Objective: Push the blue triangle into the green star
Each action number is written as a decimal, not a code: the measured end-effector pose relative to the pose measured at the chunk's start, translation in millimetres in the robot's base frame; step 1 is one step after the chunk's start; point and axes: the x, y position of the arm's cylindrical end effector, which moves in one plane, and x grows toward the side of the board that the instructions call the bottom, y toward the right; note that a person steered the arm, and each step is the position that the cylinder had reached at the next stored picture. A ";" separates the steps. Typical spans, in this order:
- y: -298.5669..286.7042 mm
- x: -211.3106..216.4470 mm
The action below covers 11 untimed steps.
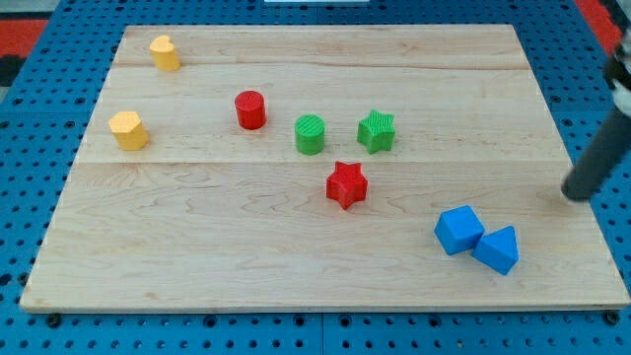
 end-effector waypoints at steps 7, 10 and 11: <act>-190.5 1.2; -208.4 -71.1; -208.4 -107.0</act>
